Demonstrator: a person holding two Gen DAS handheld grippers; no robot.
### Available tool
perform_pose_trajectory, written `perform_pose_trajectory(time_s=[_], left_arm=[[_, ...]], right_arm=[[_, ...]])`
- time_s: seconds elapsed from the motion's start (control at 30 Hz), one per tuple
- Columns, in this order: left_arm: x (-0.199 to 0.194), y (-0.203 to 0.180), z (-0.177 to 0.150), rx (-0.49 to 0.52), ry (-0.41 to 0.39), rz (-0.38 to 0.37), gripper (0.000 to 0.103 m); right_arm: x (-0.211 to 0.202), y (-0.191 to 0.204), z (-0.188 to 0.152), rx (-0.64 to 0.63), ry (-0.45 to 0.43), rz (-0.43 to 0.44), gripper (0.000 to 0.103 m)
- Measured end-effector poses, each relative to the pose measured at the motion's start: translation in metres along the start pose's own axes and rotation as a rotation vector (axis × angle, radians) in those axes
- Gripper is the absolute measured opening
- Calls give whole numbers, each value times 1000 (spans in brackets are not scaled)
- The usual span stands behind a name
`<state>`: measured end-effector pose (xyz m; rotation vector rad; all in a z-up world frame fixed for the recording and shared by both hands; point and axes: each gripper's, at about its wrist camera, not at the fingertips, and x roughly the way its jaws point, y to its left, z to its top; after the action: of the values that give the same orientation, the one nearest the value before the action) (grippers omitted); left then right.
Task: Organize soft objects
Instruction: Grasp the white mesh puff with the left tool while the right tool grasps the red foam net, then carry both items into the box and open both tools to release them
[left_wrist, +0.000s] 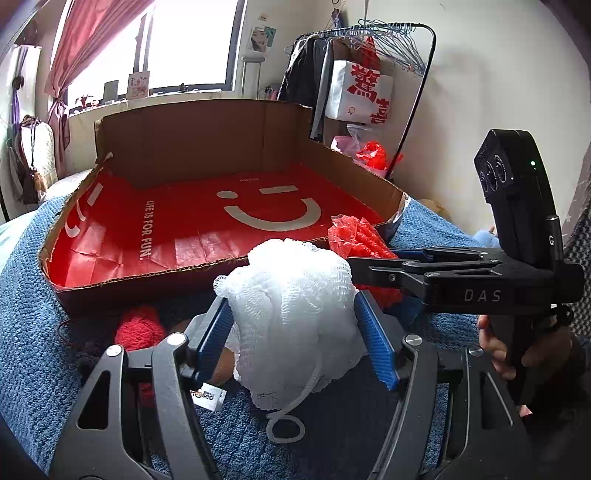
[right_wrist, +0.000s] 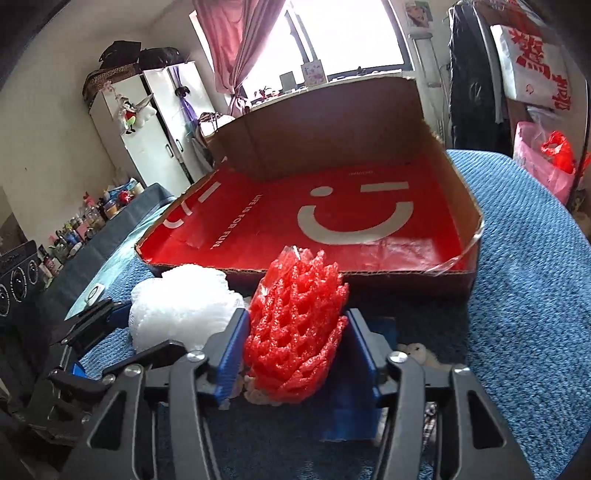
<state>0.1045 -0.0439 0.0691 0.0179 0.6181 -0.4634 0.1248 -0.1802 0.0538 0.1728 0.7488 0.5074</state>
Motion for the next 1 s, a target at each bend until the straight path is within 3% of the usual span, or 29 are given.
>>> perform_pose_trajectory(time_s=[0.13, 0.27, 0.47, 0.8, 1.0], left_arm=[[-5, -2, 5, 11, -13, 5, 43], [-12, -4, 15, 25, -26, 9, 36], [-22, 0, 24, 17, -46, 29, 34], [-34, 8, 35, 17, -87, 47, 33], [-46, 24, 64, 17, -145, 29, 33]], right_arm=[[-8, 1, 1, -5, -32, -3, 43], [-23, 2, 9, 2, -74, 2, 42], [-40, 9, 16, -11, -136, -18, 41], [-44, 14, 19, -16, -148, -25, 41], [-48, 20, 47, -56, -185, -27, 41]])
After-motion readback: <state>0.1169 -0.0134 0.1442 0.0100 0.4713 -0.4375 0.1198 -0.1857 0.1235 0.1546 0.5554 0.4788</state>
